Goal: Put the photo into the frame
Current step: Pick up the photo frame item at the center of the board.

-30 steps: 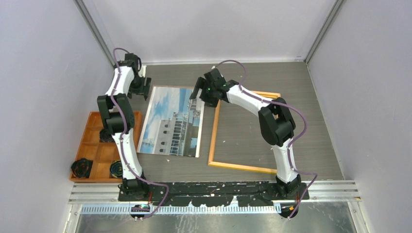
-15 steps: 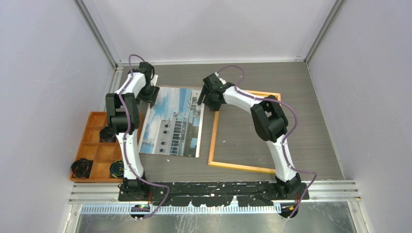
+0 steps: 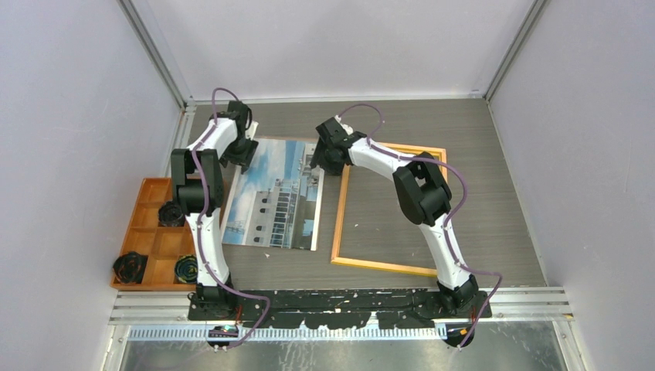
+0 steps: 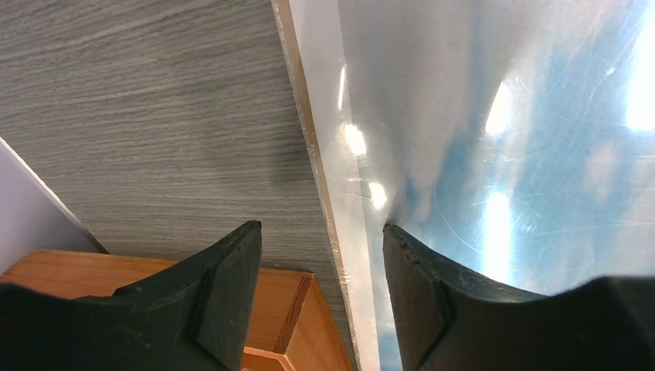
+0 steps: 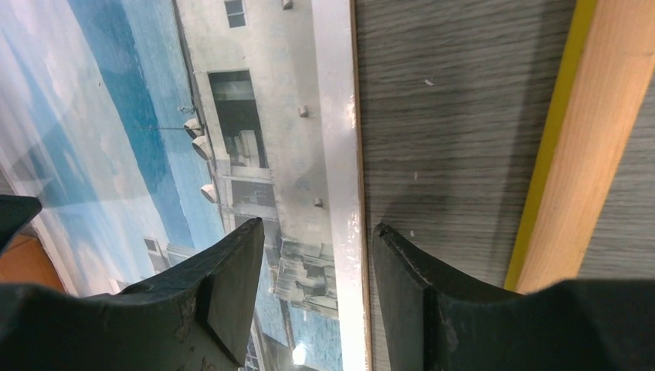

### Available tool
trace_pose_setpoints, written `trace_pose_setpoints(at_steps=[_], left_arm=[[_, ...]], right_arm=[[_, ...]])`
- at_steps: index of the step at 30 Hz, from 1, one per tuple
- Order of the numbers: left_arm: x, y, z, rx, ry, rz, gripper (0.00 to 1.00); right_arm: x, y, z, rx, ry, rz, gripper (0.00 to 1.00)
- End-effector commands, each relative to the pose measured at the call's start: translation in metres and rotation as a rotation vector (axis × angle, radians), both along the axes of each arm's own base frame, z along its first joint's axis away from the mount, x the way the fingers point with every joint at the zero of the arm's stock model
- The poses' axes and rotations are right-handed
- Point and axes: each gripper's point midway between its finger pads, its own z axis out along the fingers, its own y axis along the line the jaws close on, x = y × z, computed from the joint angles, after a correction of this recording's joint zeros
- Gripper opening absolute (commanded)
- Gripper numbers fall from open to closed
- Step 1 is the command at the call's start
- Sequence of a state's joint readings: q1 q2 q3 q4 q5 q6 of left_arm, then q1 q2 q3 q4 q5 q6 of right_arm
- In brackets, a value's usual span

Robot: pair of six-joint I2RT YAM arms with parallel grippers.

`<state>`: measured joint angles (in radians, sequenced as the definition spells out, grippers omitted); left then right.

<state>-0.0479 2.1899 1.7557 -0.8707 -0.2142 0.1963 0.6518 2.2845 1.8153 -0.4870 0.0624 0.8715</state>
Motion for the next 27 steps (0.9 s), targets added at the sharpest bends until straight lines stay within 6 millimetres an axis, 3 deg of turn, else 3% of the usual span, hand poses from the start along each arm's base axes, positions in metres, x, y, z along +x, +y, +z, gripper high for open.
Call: trace_pose_setpoints(at_steps=[1, 18, 27], left_arm=[[-0.003, -0.005, -0.005, -0.006, 0.003, -0.029, 0.61], [-0.010, -0.009, -0.020, -0.028, 0.054, -0.073, 0.56], [-0.013, -0.010, -0.022, -0.032, 0.064, -0.084, 0.55]], right_arm=[[0.007, 0.019, 0.036, 0.068, -0.068, 0.005, 0.58], [0.000, 0.050, 0.116, 0.322, -0.150, 0.062, 0.56], [-0.012, 0.059, 0.122, 0.413, -0.140, 0.105, 0.57]])
